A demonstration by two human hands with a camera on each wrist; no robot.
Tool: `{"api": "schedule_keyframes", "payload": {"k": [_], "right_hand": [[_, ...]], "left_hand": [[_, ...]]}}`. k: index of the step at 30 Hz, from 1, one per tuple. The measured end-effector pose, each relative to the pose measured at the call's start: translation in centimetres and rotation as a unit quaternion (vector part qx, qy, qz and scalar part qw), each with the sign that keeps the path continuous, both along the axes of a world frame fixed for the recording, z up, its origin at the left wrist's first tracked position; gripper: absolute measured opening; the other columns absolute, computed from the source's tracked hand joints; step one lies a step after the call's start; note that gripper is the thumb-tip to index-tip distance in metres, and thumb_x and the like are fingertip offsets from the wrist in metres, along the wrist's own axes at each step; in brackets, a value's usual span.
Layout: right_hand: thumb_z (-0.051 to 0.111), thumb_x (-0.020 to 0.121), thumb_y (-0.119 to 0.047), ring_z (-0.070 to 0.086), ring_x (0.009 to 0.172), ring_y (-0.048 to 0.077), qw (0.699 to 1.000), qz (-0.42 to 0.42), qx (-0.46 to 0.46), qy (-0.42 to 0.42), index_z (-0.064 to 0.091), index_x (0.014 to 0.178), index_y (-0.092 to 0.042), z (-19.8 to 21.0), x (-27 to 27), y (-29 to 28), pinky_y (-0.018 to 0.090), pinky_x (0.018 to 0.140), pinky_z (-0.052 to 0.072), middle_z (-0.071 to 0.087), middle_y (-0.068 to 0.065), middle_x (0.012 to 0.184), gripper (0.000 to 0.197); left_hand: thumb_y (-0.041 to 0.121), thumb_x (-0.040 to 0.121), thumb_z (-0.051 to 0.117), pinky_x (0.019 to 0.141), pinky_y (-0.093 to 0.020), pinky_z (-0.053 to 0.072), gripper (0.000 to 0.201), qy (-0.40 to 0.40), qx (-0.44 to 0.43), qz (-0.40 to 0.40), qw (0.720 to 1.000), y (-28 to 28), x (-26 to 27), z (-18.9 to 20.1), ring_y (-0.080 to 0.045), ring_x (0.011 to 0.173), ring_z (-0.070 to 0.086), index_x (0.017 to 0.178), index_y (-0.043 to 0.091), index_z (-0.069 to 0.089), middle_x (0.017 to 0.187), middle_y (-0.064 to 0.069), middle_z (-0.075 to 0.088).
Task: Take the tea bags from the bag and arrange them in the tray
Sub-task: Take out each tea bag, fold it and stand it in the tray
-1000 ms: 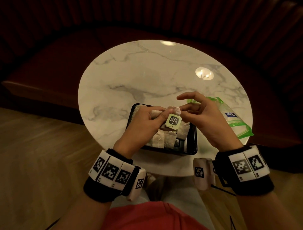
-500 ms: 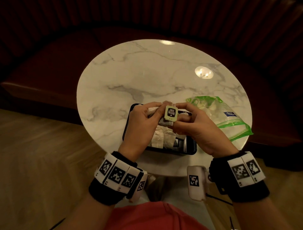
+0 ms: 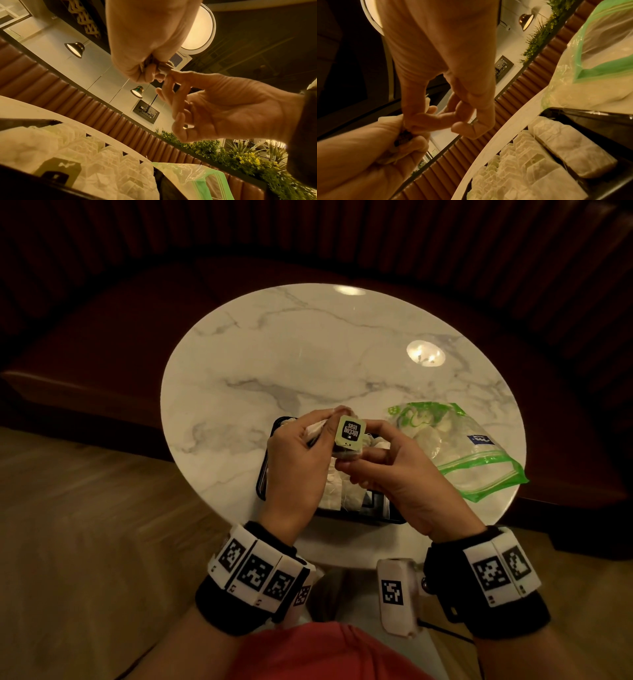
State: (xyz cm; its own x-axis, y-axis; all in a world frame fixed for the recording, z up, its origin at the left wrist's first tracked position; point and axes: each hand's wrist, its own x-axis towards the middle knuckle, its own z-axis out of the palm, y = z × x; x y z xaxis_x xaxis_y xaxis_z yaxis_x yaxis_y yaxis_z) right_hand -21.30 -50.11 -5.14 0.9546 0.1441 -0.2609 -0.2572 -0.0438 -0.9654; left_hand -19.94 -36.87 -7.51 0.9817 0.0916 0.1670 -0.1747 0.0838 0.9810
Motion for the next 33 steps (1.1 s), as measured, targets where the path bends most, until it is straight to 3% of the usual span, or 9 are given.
{"api": "schedule_keyframes", "payload": {"k": [2,5,7,11,16,21,26,30,33], "right_hand": [[0.073,0.079,-0.001,0.063,0.072,0.017,1.000,0.001,-0.014,-0.008,0.057,0.108,-0.022,-0.1,0.1,0.0,0.035,0.075,0.044,0.072,0.021,0.095,0.039],[0.070,0.082,0.000,0.061,0.071,0.019,1.000,-0.014,-0.013,-0.013,0.060,0.107,-0.021,-0.4,0.3,-0.5,0.034,0.072,0.045,0.070,0.024,0.095,0.034],[0.066,0.085,0.001,0.062,0.071,0.020,0.999,-0.038,-0.001,-0.019,0.061,0.107,-0.020,-0.4,0.5,-0.9,0.027,0.065,0.045,0.070,0.018,0.088,0.030],[0.066,0.086,-0.002,0.059,0.066,0.012,0.997,-0.071,-0.002,-0.043,0.060,0.109,-0.017,0.1,0.9,-1.6,0.021,0.060,0.044,0.069,-0.002,0.072,0.029],[0.065,0.086,0.001,0.058,0.068,0.013,0.996,-0.069,-0.010,-0.055,0.061,0.109,-0.017,0.8,1.2,-2.0,0.022,0.061,0.044,0.069,0.000,0.075,0.030],[0.070,0.081,-0.004,0.057,0.065,0.010,0.994,-0.090,-0.003,-0.063,0.061,0.110,-0.018,1.2,1.3,-1.9,0.024,0.064,0.043,0.068,-0.004,0.072,0.033],[0.075,0.064,-0.024,0.055,0.060,0.008,0.992,-0.105,0.042,-0.054,0.062,0.108,-0.019,1.5,0.9,-1.3,0.021,0.058,0.044,0.067,-0.001,0.073,0.047],[0.072,0.076,-0.011,0.055,0.057,0.006,0.993,-0.098,0.051,-0.040,0.061,0.109,-0.019,1.6,1.0,-1.3,0.021,0.058,0.045,0.067,-0.005,0.069,0.035],[0.065,0.083,0.001,0.056,0.065,0.012,0.994,-0.091,0.046,-0.026,0.062,0.109,-0.018,1.5,1.2,-1.3,0.032,0.069,0.045,0.066,-0.004,0.069,0.032]], "left_hand": [[0.016,0.095,0.061,0.067,-0.026,0.059,0.013,0.011,-0.011,-0.021,1.000,0.0,0.0,0.1,-0.013,0.080,0.074,0.098,0.019,0.073,0.086,0.002,0.075],[0.019,0.093,0.064,0.059,-0.027,0.057,0.011,0.038,-0.018,-0.051,0.998,0.2,0.0,0.5,-0.016,0.072,0.073,0.090,0.016,0.075,0.075,0.004,0.074],[0.018,0.092,0.066,0.058,-0.029,0.058,0.011,0.057,-0.032,-0.078,0.995,0.4,0.0,0.7,-0.018,0.069,0.072,0.090,0.012,0.075,0.073,0.000,0.074],[0.015,0.090,0.068,0.056,-0.019,0.052,0.009,0.077,-0.045,-0.105,0.990,0.5,0.0,0.8,-0.009,0.068,0.070,0.095,0.010,0.073,0.074,0.003,0.074],[0.013,0.087,0.070,0.052,-0.015,0.047,0.003,0.080,-0.035,-0.123,0.989,0.7,-0.1,0.9,-0.006,0.065,0.068,0.089,0.011,0.073,0.071,0.004,0.072],[0.018,0.083,0.074,0.057,-0.027,0.047,0.005,0.093,-0.030,-0.123,0.988,1.2,0.2,0.9,-0.013,0.067,0.067,0.086,0.016,0.071,0.074,-0.002,0.072],[0.008,0.083,0.073,0.060,-0.021,0.054,0.008,0.077,-0.043,-0.131,0.987,1.5,0.2,0.9,-0.015,0.072,0.071,0.090,0.003,0.072,0.078,-0.007,0.073],[0.005,0.084,0.072,0.067,-0.029,0.059,0.002,0.047,-0.017,-0.140,0.989,1.6,0.2,1.1,-0.018,0.073,0.071,0.085,0.005,0.072,0.081,-0.014,0.073],[0.006,0.082,0.074,0.064,-0.023,0.056,0.003,0.033,0.004,-0.150,0.988,1.6,0.2,1.1,-0.015,0.071,0.070,0.084,0.004,0.073,0.080,-0.011,0.073]]}}
